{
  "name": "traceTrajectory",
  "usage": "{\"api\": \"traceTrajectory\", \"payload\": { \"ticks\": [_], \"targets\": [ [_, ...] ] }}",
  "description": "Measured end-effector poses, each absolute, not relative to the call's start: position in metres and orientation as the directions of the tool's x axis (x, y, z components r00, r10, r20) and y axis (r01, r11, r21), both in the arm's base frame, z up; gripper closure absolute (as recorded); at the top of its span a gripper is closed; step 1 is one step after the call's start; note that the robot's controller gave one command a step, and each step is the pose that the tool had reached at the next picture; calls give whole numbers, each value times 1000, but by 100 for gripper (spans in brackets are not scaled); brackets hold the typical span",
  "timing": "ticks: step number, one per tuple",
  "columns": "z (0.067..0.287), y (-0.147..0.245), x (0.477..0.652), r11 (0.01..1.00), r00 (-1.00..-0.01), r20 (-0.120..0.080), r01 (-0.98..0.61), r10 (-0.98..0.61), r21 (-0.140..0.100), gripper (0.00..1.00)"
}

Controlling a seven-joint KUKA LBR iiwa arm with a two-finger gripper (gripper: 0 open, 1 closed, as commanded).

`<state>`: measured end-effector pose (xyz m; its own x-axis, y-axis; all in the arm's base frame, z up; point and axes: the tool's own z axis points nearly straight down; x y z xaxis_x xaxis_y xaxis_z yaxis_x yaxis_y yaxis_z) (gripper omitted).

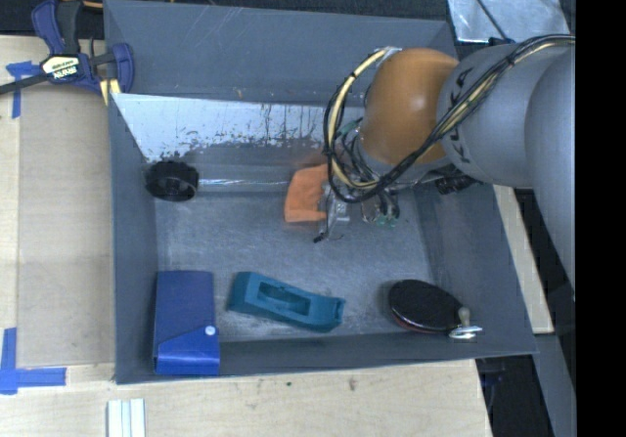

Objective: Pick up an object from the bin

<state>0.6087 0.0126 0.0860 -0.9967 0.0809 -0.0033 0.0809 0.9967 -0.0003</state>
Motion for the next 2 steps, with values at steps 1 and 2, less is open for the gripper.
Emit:
{"api": "traceTrajectory", "payload": {
  "ticks": [1, 2],
  "targets": [
    [97, 13, 601, 998, -998, -3, 68, 68, 2, 100],
    [116, 17, 574, 996, -996, 0, 90, 90, -1, 100]
  ]
}}
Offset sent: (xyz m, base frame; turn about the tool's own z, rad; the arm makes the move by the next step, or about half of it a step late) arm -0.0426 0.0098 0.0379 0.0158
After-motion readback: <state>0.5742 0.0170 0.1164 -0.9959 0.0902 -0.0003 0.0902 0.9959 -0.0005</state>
